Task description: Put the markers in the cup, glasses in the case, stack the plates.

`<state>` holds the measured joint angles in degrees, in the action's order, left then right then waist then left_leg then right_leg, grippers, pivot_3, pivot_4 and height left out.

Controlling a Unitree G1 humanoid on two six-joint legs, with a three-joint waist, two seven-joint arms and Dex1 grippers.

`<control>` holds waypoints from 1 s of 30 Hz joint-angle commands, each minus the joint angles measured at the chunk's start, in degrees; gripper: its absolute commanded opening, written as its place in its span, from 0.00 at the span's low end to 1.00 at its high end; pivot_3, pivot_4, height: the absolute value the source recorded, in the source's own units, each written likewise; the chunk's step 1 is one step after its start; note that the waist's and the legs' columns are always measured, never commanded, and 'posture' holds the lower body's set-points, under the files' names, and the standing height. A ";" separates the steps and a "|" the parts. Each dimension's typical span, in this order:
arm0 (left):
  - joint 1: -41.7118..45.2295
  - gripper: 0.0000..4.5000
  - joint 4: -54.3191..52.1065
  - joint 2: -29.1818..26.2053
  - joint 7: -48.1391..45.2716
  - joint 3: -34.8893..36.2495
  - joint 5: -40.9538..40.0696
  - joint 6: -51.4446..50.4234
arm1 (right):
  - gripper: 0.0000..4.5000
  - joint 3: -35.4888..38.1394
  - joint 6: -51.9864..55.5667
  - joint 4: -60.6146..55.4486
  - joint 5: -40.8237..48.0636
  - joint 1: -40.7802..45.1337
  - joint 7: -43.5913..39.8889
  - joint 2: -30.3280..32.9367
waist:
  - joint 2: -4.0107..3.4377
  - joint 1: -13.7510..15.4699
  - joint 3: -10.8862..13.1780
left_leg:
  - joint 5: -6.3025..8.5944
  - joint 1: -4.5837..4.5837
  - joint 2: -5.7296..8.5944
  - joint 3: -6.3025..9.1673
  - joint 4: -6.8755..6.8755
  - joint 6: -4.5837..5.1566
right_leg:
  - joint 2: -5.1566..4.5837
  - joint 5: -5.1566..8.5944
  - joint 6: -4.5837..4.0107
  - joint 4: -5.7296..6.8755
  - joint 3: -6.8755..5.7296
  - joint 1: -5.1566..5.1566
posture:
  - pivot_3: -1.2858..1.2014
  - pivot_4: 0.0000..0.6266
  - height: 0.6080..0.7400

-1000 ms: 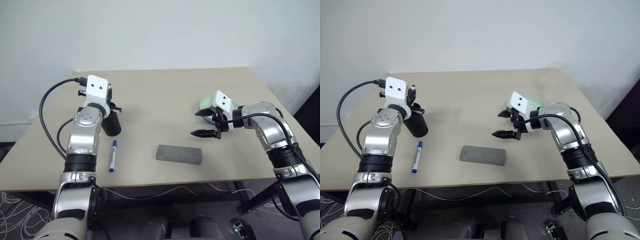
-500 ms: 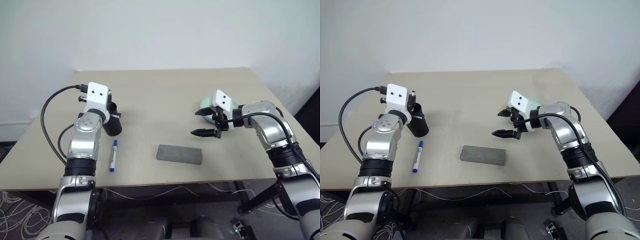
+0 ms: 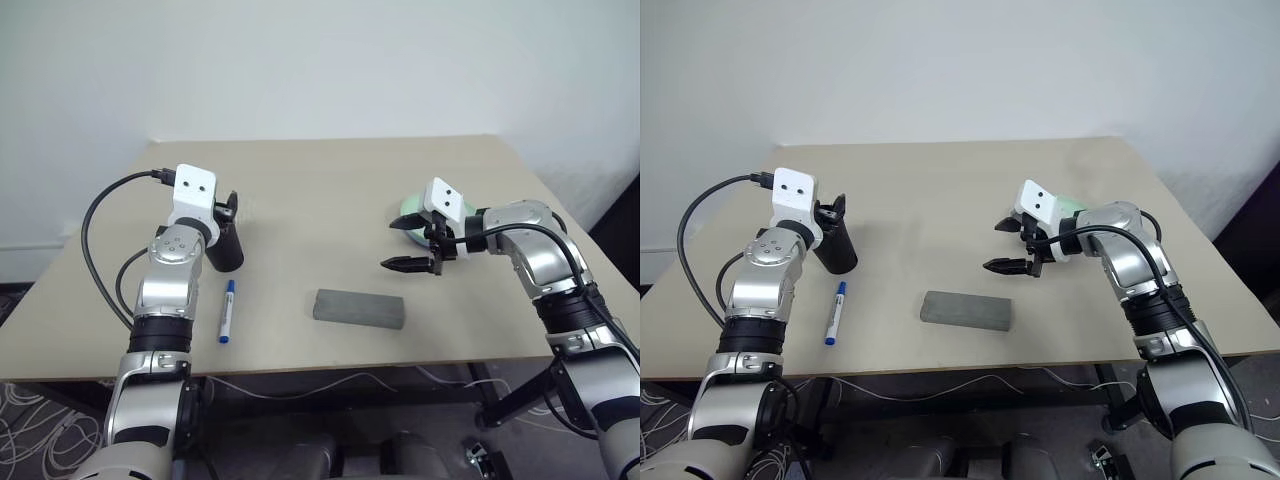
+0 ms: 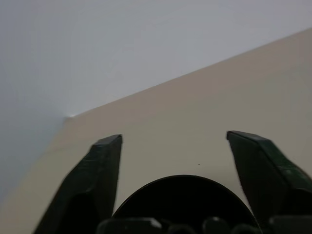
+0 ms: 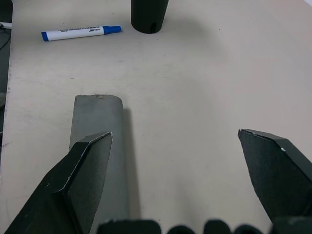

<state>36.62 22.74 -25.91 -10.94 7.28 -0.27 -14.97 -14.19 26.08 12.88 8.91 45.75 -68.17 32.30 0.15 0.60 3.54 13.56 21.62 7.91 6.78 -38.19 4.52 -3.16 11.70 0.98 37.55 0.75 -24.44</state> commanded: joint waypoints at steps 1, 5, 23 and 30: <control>1.22 0.98 -1.70 0.00 -0.29 1.30 -1.32 -0.70 | 1.00 0.71 -0.73 -0.62 0.31 2.02 -0.14 -0.26 | 0.00 0.00 0.00 | 0.00 0.00 0.00 0.00 0.00 0.00 | 0.00 0.00 0.00 0.00 0.00 0.00 | 0.52 0.00 1.00; 2.81 0.98 -5.99 1.00 -2.23 1.43 -4.06 -5.32 | 1.00 0.70 -0.83 -0.46 0.27 1.96 -0.15 -0.26 | 0.00 0.03 0.00 | 0.00 0.00 0.00 0.00 0.00 0.00 | 0.00 0.00 0.00 0.00 -0.01 0.01 | 0.52 0.00 1.00; 5.58 0.98 -26.57 0.97 -14.06 -3.20 -13.84 -27.72 | 1.00 0.67 -1.03 -0.14 0.22 1.85 -0.03 -0.61 | 0.01 -0.20 0.00 | -0.04 0.00 -0.17 0.00 -0.02 -0.12 | 0.14 0.00 0.01 -0.01 0.02 0.01 | 0.52 0.00 1.00; 4.29 0.98 -29.83 -2.67 -13.33 -7.38 -11.87 -39.48 | 1.00 0.63 -1.09 0.03 0.24 1.87 -0.01 -0.78 | -0.01 -0.20 0.01 | -0.03 -0.02 -0.20 0.00 -0.02 -0.14 | 0.20 0.02 0.04 -0.01 0.04 0.01 | 0.52 0.00 1.00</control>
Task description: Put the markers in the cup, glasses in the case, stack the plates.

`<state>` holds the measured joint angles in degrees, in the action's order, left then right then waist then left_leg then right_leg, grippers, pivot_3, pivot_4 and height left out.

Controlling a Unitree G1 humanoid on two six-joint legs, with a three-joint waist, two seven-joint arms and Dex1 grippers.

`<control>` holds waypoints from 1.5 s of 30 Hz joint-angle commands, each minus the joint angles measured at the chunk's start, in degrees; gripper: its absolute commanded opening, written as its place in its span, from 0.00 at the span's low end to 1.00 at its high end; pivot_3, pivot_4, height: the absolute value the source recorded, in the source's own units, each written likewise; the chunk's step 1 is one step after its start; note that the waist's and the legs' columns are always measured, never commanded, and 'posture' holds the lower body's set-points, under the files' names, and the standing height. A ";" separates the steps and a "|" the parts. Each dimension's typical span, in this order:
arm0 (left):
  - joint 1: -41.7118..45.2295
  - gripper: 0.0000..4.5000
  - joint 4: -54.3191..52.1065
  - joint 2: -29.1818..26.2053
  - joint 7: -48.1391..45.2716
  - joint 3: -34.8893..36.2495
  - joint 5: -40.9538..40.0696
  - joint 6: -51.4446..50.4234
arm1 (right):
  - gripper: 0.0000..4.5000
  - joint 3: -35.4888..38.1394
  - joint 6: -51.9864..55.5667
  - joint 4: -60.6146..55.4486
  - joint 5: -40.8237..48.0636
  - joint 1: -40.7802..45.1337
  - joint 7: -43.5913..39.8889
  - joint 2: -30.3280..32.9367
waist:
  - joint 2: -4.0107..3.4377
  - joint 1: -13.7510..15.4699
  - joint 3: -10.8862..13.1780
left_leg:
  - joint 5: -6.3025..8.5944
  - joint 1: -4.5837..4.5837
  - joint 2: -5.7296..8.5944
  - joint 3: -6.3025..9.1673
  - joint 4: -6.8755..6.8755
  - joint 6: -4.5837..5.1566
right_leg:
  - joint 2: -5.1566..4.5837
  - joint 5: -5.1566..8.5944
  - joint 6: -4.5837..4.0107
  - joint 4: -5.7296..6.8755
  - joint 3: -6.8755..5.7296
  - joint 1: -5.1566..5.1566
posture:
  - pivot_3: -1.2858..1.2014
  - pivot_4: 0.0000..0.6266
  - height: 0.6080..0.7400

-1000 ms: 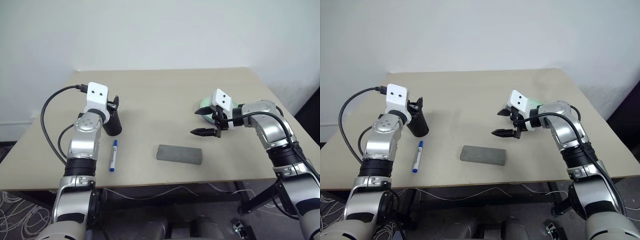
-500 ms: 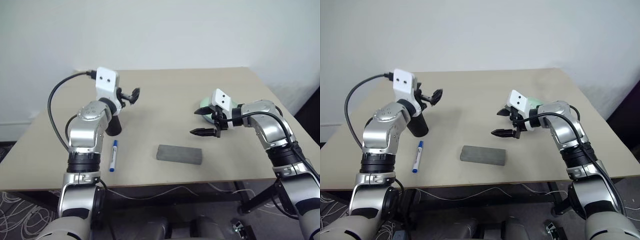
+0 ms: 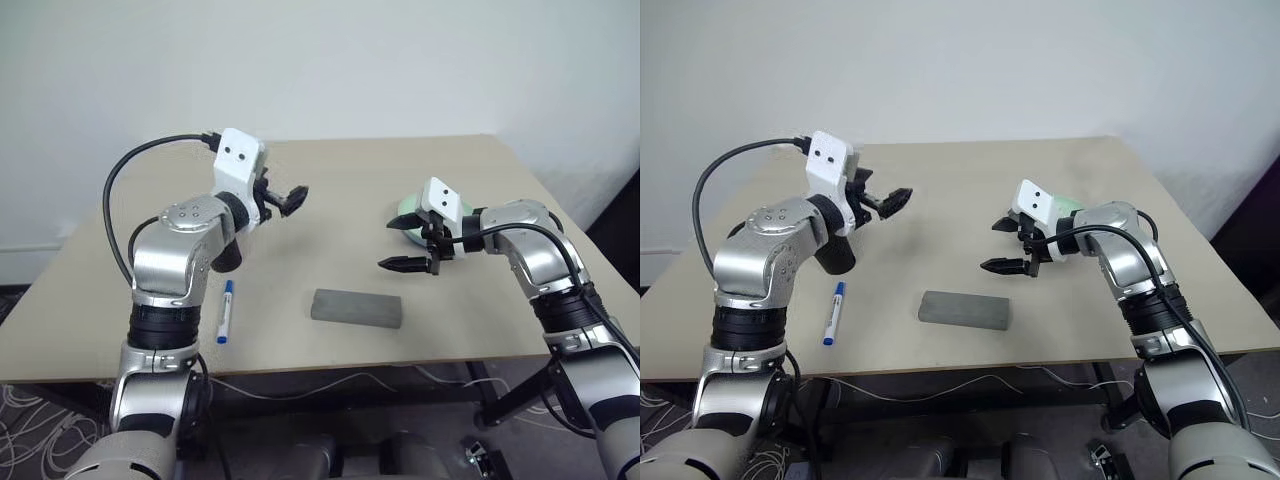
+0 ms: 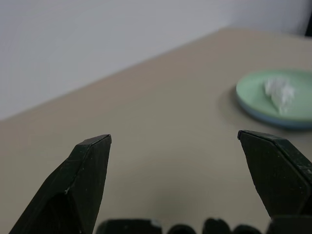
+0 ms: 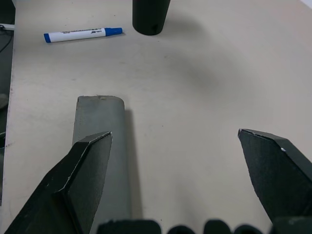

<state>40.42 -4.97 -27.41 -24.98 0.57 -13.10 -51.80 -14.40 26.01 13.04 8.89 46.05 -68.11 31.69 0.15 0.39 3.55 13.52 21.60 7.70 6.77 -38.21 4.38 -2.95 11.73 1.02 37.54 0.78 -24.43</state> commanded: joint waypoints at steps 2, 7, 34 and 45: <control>0.12 0.98 -2.50 -1.30 1.16 -1.03 1.13 -4.23 | 1.00 0.79 -1.02 -0.11 0.25 1.63 -0.06 -0.25 | 0.00 0.01 0.00 | 0.00 0.00 -0.03 0.00 0.00 -0.03 | 0.02 0.01 0.02 0.00 0.00 0.00 | 0.52 0.00 1.00; -0.17 0.98 -3.07 0.48 3.86 0.19 0.30 -14.09 | 1.00 0.77 -0.93 -0.18 0.21 1.76 -0.16 -0.41 | -0.01 0.06 0.00 | 0.00 0.00 -0.05 0.00 0.01 -0.05 | 0.03 0.03 0.04 -0.01 0.00 0.00 | 0.52 0.00 1.00; 0.96 0.98 2.02 7.28 19.75 9.39 6.63 -38.58 | 1.00 0.40 -0.77 -0.57 0.10 1.76 -0.54 -0.49 | 0.00 0.03 0.01 | -0.02 -0.01 -0.08 0.01 0.03 -0.15 | 0.05 0.03 0.05 -0.01 -0.01 -0.01 | 0.52 0.00 1.00; -2.06 0.98 -0.60 8.49 22.22 12.05 7.31 -39.99 | 1.00 0.18 -0.99 -0.41 0.10 1.81 -0.87 -0.60 | 0.00 0.03 0.01 | -0.02 -0.01 -0.10 0.01 0.03 -0.17 | 0.05 0.03 0.05 -0.01 -0.01 -0.02 | 0.52 0.00 1.00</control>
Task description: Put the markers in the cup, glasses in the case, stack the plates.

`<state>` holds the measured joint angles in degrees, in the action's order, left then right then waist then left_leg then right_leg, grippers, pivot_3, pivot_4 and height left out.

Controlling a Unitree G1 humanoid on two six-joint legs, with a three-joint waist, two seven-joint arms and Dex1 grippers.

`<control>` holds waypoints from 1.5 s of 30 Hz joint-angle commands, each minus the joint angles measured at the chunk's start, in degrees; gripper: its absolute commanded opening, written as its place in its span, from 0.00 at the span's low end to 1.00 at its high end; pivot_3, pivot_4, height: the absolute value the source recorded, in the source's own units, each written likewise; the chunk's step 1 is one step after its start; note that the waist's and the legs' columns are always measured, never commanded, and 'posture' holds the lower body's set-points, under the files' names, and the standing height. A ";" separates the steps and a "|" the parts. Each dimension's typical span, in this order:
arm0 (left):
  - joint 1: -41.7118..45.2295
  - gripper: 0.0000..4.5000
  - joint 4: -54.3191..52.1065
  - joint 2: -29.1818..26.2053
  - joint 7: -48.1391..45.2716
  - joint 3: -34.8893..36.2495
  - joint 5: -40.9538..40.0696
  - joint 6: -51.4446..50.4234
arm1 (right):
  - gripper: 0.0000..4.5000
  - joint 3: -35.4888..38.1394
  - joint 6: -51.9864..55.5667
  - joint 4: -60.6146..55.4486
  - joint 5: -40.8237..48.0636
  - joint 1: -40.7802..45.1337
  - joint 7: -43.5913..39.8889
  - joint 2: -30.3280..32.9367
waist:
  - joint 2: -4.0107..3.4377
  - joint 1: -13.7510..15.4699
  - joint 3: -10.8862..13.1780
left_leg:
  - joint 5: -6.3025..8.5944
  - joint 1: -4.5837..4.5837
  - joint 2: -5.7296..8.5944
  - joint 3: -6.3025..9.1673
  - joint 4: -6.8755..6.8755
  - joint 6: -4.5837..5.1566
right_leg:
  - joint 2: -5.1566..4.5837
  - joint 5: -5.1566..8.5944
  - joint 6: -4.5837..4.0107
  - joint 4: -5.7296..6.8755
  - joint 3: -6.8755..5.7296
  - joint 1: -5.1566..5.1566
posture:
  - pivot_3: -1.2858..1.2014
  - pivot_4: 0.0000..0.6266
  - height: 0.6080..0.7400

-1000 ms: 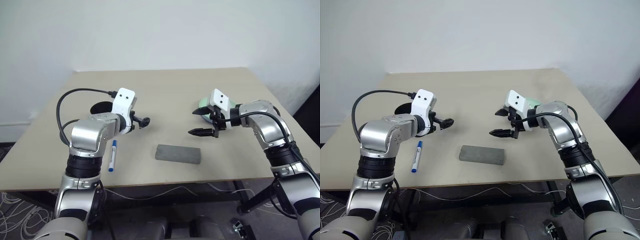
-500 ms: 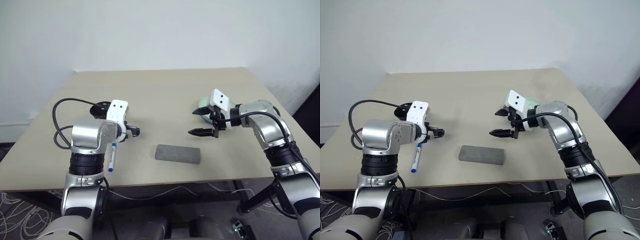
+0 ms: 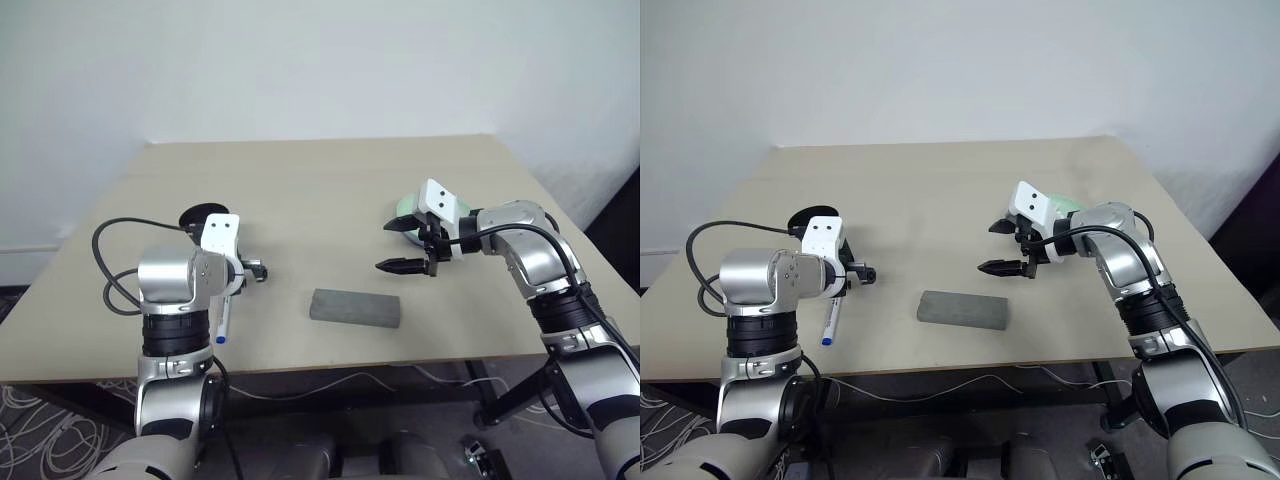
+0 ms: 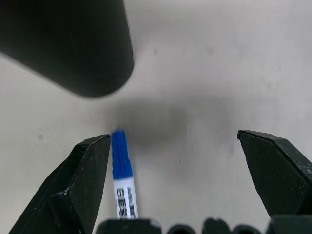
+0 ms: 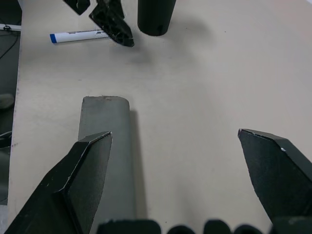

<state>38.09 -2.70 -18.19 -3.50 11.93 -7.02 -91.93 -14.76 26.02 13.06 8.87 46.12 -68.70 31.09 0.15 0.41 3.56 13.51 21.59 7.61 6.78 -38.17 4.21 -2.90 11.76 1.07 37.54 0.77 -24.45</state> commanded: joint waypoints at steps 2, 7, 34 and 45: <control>-0.20 0.98 -3.09 -1.52 0.83 0.42 1.38 0.06 | 1.00 0.51 -1.05 -0.37 0.08 1.75 -0.30 -0.03 | 0.00 0.00 0.00 | -0.01 0.00 0.00 0.00 0.00 -0.01 | 0.00 0.00 0.00 0.00 0.00 0.00 | 0.52 0.00 1.00; -1.11 0.98 -3.23 -2.87 0.58 -0.13 1.34 0.15 | 1.00 0.51 -1.25 -0.15 0.02 1.80 -0.37 -0.15 | 0.00 -0.01 0.00 | -0.01 -0.01 -0.01 0.00 0.00 -0.02 | 0.00 0.00 -0.01 0.01 -0.01 0.00 | 0.52 0.00 1.00; -5.58 0.15 0.63 -4.49 -0.48 -1.01 1.36 2.67 | 1.00 0.66 -2.20 0.90 -0.20 2.24 -0.43 -0.27 | 0.00 0.00 0.00 | -0.01 -0.01 -0.02 0.00 0.03 -0.03 | 0.00 -0.01 -0.01 0.00 -0.02 0.00 | 0.52 0.00 1.00; -5.59 0.10 0.91 -5.01 -1.29 -1.86 0.99 3.31 | 1.00 0.66 -2.42 1.25 -0.36 2.54 -0.60 -0.44 | 0.00 0.00 0.00 | -0.05 -0.07 -0.05 0.00 0.14 -0.09 | 0.01 -0.01 -0.02 0.01 -0.02 0.00 | 0.52 0.00 1.00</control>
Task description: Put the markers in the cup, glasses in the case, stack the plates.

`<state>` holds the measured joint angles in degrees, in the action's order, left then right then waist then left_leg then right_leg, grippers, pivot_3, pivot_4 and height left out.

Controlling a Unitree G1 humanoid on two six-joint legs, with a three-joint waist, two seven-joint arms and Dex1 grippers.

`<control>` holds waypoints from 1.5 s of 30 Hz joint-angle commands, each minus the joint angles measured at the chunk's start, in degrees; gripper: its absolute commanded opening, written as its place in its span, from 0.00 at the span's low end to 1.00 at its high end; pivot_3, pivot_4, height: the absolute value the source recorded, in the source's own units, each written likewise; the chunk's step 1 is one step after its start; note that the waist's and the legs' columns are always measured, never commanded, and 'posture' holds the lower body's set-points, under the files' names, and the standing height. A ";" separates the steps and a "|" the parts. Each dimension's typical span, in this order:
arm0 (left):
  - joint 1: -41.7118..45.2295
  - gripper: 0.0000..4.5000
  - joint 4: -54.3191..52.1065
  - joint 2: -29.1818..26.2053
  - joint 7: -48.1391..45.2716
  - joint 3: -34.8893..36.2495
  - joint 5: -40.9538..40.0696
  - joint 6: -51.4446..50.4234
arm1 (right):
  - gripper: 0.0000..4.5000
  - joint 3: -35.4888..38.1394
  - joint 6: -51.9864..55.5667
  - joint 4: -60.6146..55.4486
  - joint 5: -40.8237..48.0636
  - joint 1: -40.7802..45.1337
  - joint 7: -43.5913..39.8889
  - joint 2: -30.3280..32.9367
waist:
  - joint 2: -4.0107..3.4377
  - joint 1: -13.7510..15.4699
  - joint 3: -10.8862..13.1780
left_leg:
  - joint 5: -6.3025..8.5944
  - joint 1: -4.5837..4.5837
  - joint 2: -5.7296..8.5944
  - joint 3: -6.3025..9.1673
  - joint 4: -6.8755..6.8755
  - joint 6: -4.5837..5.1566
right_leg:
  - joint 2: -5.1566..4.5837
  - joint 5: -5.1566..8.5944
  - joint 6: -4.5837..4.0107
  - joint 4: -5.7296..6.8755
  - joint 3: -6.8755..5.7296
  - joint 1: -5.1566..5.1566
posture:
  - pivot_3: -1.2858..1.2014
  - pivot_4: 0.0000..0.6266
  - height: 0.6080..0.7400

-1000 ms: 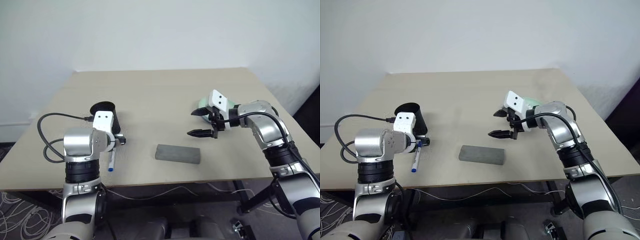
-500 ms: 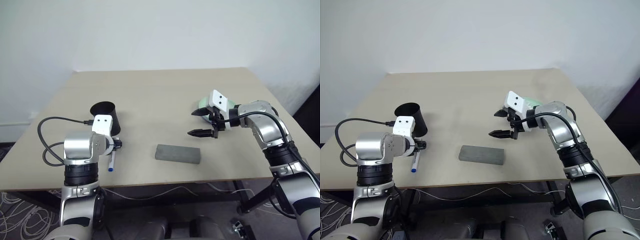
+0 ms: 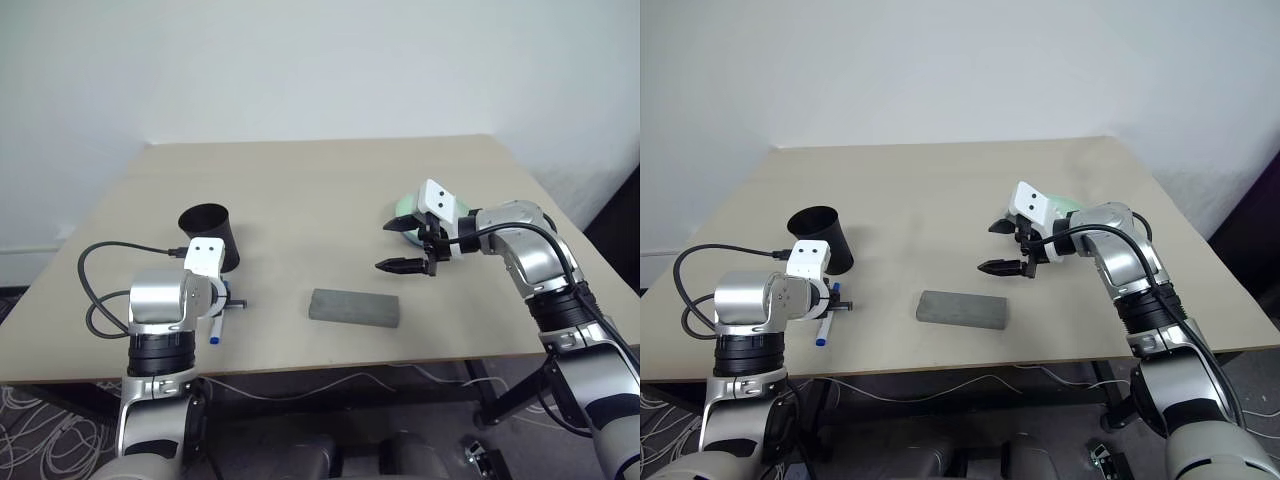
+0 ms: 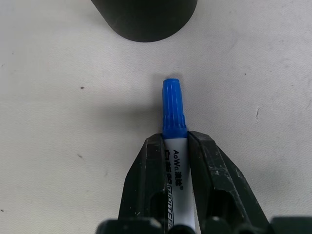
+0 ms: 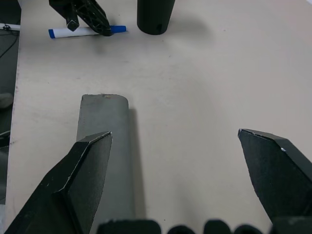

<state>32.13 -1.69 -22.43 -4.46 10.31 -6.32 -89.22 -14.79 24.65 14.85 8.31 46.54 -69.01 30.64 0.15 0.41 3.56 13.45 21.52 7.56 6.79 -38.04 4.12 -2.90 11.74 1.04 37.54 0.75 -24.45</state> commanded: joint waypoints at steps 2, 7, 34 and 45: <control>0.49 0.04 -0.11 -0.98 -0.60 -0.48 0.20 0.71 | 1.00 0.73 -1.03 -0.54 0.18 2.16 -0.29 0.00 | 0.00 0.01 0.00 | 0.00 0.00 0.00 0.00 0.01 0.00 | 0.00 0.00 0.00 0.00 0.00 0.00 | 0.52 0.00 1.00; 0.58 0.03 -2.02 -3.13 -4.78 -4.85 -2.05 2.40 | 1.00 0.74 -0.88 -0.57 0.16 2.32 -0.22 -0.10 | 0.00 0.03 0.00 | 0.00 0.01 0.00 0.00 0.01 0.00 | 0.00 0.00 0.00 -0.01 0.00 -0.01 | 0.52 0.00 1.00; 9.33 0.03 -0.73 2.04 -3.50 -1.94 0.34 65.46 | 1.00 0.83 -0.31 -1.10 0.32 2.59 0.05 -0.98 | -0.02 0.17 0.01 | -0.03 0.07 -0.08 -0.02 0.18 -0.03 | 0.04 -0.18 -0.30 -0.29 -0.01 -0.04 | 0.52 0.00 1.00; 5.37 0.03 9.26 -1.62 -1.59 1.62 2.73 80.57 | 1.00 0.88 0.12 -1.98 0.55 2.15 0.01 -0.90 | -0.01 0.26 0.00 | -0.02 0.09 -0.08 -0.01 0.18 0.00 | 0.04 -0.32 -0.42 -0.54 -0.08 0.04 | 0.52 0.00 1.00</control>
<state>37.34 7.86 -23.38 -6.20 11.72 -4.58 -11.18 -14.79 24.87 14.76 8.24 46.98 -68.95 29.64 0.13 0.67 3.56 13.44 21.62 7.49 6.77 -37.85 4.12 -2.85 11.41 0.62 36.98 0.67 -24.40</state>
